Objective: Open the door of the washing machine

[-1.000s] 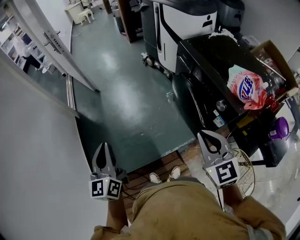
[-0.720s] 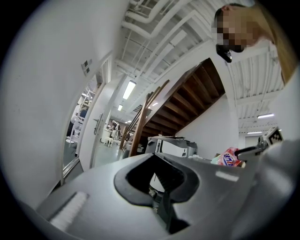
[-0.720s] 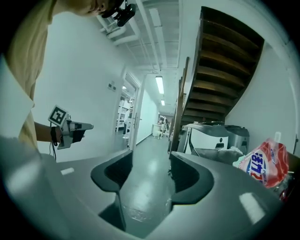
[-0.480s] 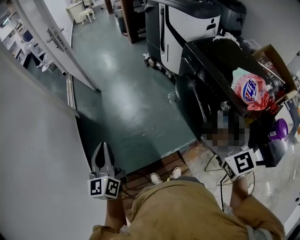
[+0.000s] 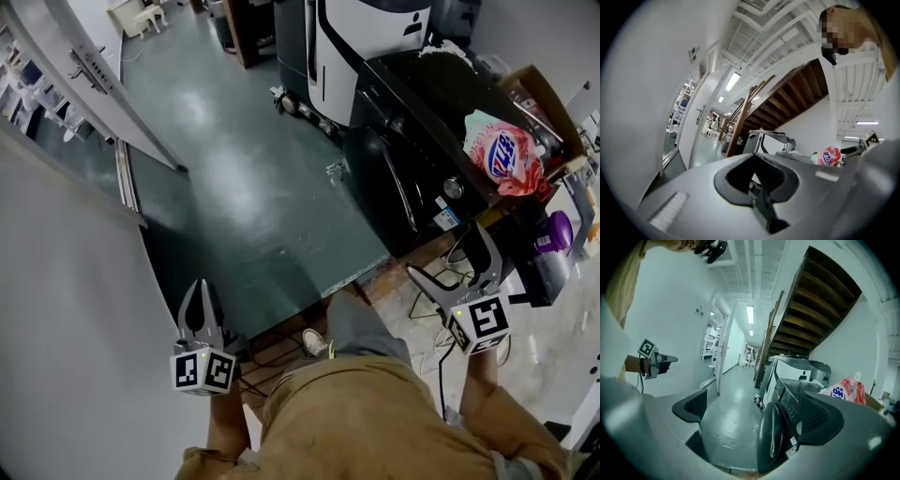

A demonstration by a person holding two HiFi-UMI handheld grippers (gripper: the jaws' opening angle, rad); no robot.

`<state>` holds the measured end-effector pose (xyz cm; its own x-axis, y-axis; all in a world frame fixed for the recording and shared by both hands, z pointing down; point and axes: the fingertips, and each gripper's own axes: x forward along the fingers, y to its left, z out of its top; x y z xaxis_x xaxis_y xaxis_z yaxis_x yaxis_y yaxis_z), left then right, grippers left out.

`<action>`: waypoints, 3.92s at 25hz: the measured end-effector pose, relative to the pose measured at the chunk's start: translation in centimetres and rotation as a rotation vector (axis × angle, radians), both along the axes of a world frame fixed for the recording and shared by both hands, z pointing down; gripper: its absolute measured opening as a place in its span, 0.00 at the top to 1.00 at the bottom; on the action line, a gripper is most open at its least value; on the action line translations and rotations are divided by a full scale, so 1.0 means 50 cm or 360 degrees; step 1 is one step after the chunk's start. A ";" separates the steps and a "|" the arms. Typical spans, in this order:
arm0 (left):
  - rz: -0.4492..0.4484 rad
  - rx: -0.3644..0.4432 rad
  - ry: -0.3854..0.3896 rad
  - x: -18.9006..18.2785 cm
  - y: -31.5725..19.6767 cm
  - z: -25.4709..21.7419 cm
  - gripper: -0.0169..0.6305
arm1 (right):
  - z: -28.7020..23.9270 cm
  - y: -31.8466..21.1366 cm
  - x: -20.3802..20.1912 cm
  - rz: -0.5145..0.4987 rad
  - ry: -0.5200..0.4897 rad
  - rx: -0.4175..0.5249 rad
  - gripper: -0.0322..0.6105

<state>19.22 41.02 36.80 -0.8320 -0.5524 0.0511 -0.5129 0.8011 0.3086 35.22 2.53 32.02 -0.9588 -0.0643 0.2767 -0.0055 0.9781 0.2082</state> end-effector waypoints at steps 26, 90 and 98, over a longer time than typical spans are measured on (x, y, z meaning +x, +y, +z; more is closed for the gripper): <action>0.0713 -0.0388 0.0056 -0.561 -0.570 -0.078 0.88 | 0.081 -0.332 -0.370 0.0450 0.0181 -0.0285 0.05; 0.1952 -0.0579 0.0216 -0.649 -1.019 0.177 0.88 | 0.714 -0.398 -0.193 0.1451 0.1235 -0.0557 0.06; 0.1913 -0.0616 0.0255 -0.651 -0.995 0.218 0.88 | 0.787 -0.418 -0.169 0.1346 0.1382 -0.0532 0.07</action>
<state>-13.33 -8.75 47.72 0.2110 -0.8777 0.4303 -0.9543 -0.0896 0.2850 26.78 -18.37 71.39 -0.1457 -0.3737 0.9160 -0.6409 0.7410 0.2004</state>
